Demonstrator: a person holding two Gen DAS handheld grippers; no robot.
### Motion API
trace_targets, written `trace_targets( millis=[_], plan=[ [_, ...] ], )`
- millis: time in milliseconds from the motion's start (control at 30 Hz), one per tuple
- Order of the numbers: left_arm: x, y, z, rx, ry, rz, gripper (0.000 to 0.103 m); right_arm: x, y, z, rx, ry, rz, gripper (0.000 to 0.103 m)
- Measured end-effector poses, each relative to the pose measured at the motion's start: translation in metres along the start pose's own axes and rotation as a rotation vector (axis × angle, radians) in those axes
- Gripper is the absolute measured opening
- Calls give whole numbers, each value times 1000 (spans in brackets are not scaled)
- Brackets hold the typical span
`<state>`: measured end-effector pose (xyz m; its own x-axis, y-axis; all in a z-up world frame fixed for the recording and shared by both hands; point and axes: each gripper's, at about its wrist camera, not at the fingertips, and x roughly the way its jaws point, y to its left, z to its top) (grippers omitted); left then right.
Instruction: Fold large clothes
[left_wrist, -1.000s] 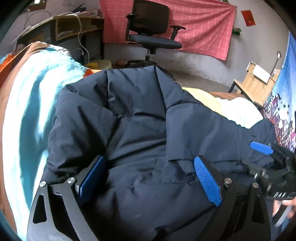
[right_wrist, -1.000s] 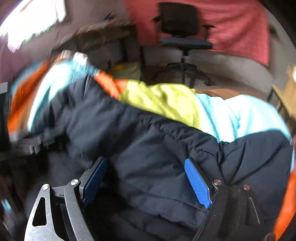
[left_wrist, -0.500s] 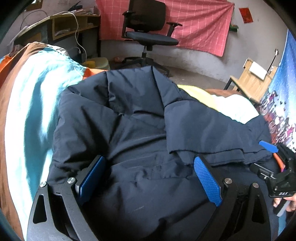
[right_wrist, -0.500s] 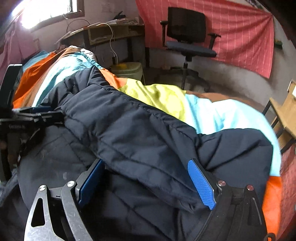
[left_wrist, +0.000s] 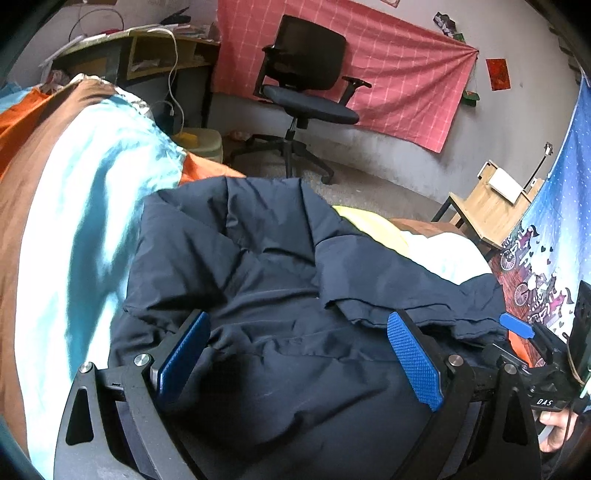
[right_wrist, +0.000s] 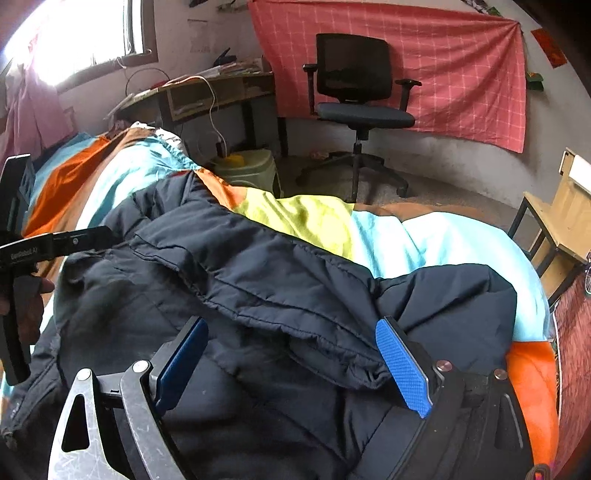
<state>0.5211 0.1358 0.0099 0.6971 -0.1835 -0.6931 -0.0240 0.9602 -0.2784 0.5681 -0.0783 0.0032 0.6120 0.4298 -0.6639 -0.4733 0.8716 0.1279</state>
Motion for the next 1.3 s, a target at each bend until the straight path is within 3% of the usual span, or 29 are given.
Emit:
trace_targets(
  millis=[367, 600, 700, 800, 933, 1300],
  plan=[
    [-20, -21, 0, 52, -48, 37, 94, -19, -1, 8, 35, -49, -31, 94],
    [-24, -12, -3, 13, -56, 29, 94, -28, -10, 10, 87, -72, -65, 94],
    [-32, -16, -7, 43, -69, 47, 94, -35, -11, 7, 112, -104, -74, 95],
    [-39, -26, -12, 93, -77, 74, 101, -43, -8, 3, 135, -133, -79, 98],
    [-52, -37, -19, 131, -99, 72, 101, -55, 1, 1, 140, -150, -60, 102],
    [-112, -55, -29, 159, -163, 74, 101, -107, 28, -10, 124, -221, -58, 103]
  ],
)
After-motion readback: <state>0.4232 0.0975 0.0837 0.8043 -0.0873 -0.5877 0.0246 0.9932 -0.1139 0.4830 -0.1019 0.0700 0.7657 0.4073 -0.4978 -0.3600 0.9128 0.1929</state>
